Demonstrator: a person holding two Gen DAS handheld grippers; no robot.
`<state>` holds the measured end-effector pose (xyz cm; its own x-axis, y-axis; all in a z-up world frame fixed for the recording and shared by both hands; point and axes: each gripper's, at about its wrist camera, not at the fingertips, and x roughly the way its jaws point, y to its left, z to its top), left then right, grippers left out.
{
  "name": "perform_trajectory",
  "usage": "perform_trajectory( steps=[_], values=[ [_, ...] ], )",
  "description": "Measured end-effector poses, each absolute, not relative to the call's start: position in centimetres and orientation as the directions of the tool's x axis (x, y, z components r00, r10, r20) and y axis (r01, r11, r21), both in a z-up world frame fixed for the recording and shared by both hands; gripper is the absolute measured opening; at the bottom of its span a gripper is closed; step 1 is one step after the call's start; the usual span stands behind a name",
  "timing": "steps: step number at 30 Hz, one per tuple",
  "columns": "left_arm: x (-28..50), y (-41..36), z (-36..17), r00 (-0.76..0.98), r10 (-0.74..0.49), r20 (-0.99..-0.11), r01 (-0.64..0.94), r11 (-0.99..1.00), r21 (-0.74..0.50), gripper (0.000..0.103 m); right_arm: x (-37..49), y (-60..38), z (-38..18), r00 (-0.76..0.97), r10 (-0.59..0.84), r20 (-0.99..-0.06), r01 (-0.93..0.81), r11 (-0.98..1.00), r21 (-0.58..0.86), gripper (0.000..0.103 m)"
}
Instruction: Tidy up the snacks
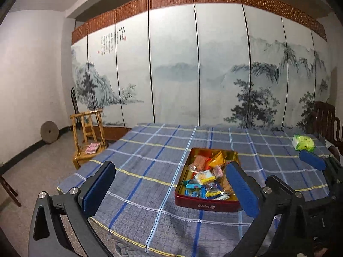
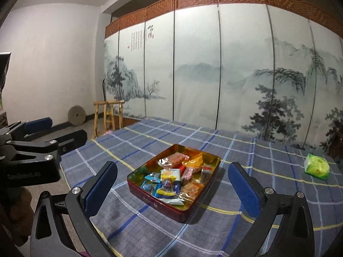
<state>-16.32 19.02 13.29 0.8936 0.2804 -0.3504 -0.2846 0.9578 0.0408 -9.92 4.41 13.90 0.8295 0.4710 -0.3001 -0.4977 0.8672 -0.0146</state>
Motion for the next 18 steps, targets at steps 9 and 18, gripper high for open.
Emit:
perform_trajectory(
  steps=[9,18],
  values=[
    [-18.6,16.9,15.4,0.906,0.236,-0.352,-0.248,0.969,0.009,0.102,-13.3,1.7,15.9,0.854,0.463,-0.235,-0.481,0.877,-0.019,0.103],
    [-19.0,15.4,15.0,0.904,0.262,-0.338,-0.263,0.964,0.043,0.102,-14.0,1.4,16.2,0.863,0.45,-0.229,-0.467,0.884,-0.026,0.103]
  ],
)
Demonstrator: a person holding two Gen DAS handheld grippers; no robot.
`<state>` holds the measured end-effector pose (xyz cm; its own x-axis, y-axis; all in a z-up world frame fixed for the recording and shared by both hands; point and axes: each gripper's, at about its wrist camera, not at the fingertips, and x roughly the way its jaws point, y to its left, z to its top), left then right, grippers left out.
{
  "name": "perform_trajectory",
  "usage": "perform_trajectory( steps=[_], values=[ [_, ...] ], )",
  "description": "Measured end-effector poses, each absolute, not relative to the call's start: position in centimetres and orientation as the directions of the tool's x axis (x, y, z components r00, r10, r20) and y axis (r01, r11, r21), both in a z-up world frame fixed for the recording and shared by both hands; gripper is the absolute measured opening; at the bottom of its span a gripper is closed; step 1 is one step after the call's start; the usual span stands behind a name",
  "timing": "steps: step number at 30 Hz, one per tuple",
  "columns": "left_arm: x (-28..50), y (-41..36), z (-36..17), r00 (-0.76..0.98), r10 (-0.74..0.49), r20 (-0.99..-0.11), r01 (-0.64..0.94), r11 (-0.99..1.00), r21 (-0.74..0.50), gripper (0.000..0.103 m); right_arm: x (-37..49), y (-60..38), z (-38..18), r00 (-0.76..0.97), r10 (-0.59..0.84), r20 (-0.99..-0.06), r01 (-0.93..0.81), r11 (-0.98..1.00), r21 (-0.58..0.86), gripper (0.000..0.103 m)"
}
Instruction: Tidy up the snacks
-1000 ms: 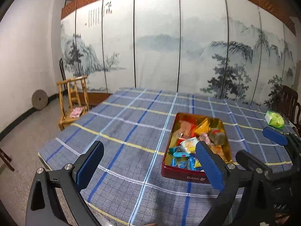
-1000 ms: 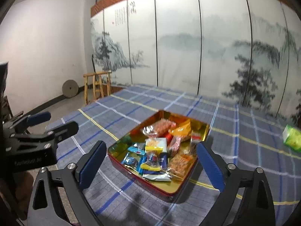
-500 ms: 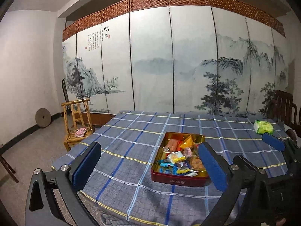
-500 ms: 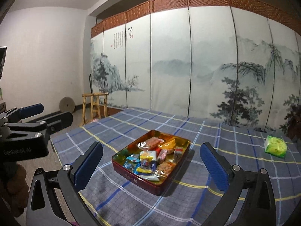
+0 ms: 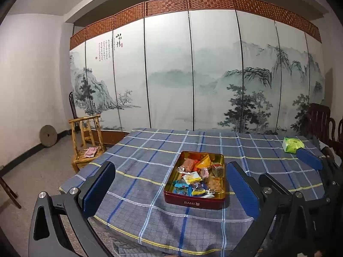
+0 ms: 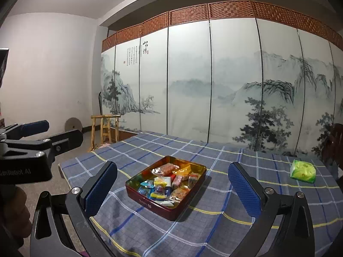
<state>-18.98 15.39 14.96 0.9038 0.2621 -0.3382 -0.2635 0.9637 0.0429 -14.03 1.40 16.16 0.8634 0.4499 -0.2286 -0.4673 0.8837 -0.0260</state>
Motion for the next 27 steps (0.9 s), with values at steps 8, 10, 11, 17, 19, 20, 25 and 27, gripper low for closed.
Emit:
perform_trajectory(
  steps=[8,10,11,17,19,20,25,27],
  values=[
    [-19.7,15.5,14.4,0.898,0.267,-0.349,-0.27,0.962,0.042,0.102,-14.5,1.9,16.0,0.866,0.445,-0.228,-0.467,0.883,-0.051,0.103],
    [-19.8,15.7,14.4,0.897,0.268,-0.351,-0.273,0.961,0.035,0.102,-14.7,2.0,16.0,0.868,0.442,-0.227,-0.465,0.883,-0.059,0.103],
    [-19.8,15.9,14.4,0.897,0.267,-0.353,-0.274,0.961,0.031,0.102,-14.8,2.0,16.0,0.868,0.442,-0.226,-0.466,0.883,-0.06,0.103],
    [-19.9,16.2,14.3,0.892,0.274,-0.359,-0.283,0.959,0.027,0.102,-15.1,2.1,15.9,0.867,0.439,-0.236,-0.463,0.885,-0.055,0.103],
    [-19.9,16.3,14.2,0.89,0.277,-0.362,-0.288,0.957,0.024,0.102,-15.1,2.1,15.9,0.867,0.438,-0.238,-0.462,0.885,-0.056,0.103],
    [-19.9,16.4,14.2,0.889,0.276,-0.365,-0.288,0.957,0.022,0.102,-15.1,2.1,15.9,0.868,0.436,-0.238,-0.46,0.886,-0.055,0.103],
    [-19.9,16.4,14.1,0.886,0.281,-0.369,-0.294,0.956,0.021,0.102,-15.0,2.2,15.9,0.866,0.438,-0.241,-0.462,0.885,-0.055,0.103],
    [-19.9,16.4,14.1,0.886,0.284,-0.367,-0.297,0.955,0.022,0.102,-15.0,2.1,15.9,0.866,0.439,-0.24,-0.464,0.884,-0.053,0.103]
  ],
)
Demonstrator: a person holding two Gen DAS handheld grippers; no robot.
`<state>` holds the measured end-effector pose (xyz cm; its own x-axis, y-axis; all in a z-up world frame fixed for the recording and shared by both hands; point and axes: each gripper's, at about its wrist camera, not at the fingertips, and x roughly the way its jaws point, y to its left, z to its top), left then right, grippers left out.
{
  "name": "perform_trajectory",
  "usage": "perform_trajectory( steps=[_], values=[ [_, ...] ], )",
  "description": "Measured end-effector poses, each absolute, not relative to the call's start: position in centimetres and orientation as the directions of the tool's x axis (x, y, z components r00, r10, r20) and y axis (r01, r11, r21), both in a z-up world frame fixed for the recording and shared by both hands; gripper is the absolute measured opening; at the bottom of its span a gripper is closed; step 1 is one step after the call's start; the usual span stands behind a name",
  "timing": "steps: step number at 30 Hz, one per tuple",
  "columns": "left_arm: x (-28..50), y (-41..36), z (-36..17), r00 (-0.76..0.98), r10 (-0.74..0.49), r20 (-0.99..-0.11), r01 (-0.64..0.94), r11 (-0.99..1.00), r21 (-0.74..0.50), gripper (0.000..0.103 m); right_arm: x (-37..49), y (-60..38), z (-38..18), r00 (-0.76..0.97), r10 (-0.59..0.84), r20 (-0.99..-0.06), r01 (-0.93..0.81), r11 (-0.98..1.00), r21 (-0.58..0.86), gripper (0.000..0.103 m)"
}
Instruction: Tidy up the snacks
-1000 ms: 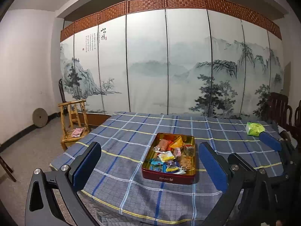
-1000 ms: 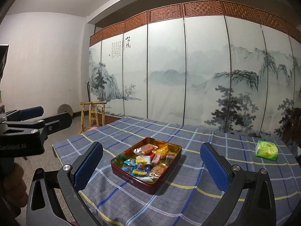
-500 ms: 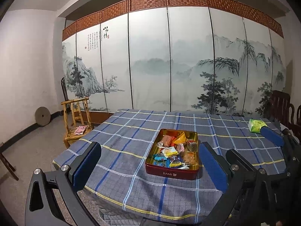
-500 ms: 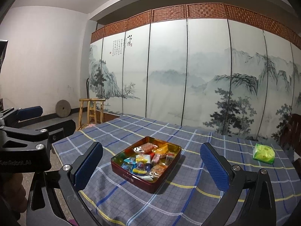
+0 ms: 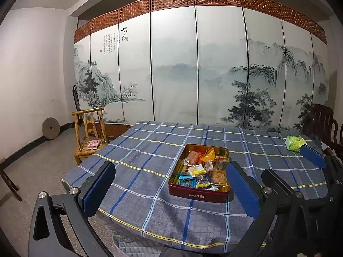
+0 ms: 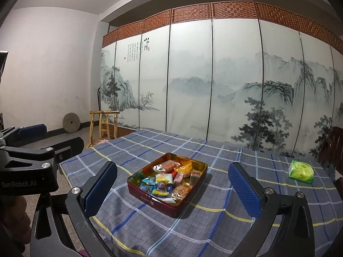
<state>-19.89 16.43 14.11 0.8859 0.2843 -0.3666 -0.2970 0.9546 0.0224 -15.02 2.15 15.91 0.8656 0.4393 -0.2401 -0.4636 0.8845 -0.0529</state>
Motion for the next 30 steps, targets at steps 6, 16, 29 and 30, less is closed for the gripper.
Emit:
perform_trajectory(
  steps=[6,16,29,30],
  values=[
    [-19.92,16.42,14.12,0.886,0.284,-0.366,-0.297,0.955,0.023,0.102,-15.03,2.28,15.76,0.864,0.441,-0.242,-0.465,0.884,-0.052,0.103],
    [-19.93,16.37,14.12,0.885,0.29,-0.364,-0.301,0.953,0.027,0.102,-15.04,2.27,15.8,0.864,0.44,-0.244,-0.465,0.884,-0.052,0.103],
    [-19.93,16.54,13.93,0.884,0.292,-0.366,-0.303,0.953,0.028,0.102,-15.16,2.53,15.42,0.862,0.441,-0.251,-0.467,0.883,-0.052,0.103],
    [-19.9,16.62,13.86,0.883,0.291,-0.368,-0.302,0.953,0.028,0.102,-15.23,2.56,15.35,0.861,0.441,-0.252,-0.468,0.882,-0.053,0.103]
  ],
)
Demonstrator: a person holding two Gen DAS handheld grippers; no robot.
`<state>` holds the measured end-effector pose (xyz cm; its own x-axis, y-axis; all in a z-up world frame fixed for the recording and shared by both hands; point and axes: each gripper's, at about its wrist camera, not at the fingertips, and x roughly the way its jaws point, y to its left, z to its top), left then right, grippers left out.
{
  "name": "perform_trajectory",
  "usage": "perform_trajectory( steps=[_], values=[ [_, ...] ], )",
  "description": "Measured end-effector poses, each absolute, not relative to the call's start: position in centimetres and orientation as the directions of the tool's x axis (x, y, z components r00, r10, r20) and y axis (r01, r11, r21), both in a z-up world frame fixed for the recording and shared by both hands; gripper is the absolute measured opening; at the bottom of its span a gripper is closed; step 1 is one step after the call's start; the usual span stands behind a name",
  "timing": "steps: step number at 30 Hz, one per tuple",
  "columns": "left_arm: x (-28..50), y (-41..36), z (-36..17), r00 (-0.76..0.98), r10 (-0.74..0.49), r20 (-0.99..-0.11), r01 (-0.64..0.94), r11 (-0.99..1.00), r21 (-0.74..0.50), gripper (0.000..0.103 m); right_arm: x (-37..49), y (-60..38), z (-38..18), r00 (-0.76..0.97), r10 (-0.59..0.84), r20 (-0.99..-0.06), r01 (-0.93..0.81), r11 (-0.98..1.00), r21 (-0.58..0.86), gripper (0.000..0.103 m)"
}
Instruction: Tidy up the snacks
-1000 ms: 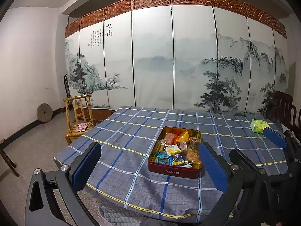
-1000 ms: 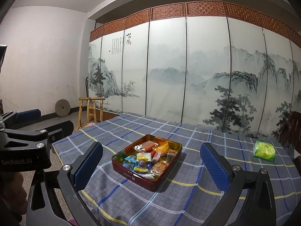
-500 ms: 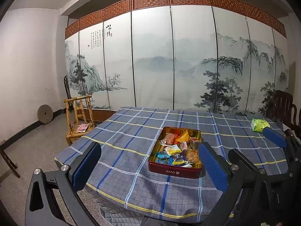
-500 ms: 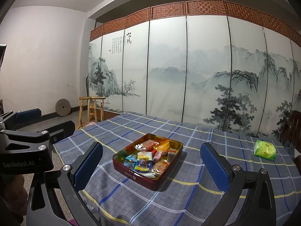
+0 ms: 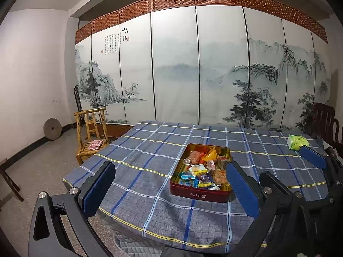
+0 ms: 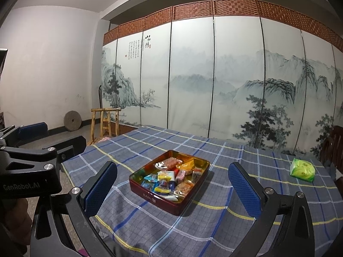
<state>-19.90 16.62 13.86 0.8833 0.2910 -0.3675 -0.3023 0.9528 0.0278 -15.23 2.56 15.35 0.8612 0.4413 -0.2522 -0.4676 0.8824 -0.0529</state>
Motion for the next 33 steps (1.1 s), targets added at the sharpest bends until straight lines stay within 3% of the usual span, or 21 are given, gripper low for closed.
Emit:
perform_trajectory(
  steps=[33],
  values=[
    [-19.82,16.88,13.52,0.881,0.294,-0.371,-0.305,0.952,0.032,0.102,-15.22,2.71,15.18,0.86,0.441,-0.259,-0.468,0.882,-0.052,0.103]
  ],
)
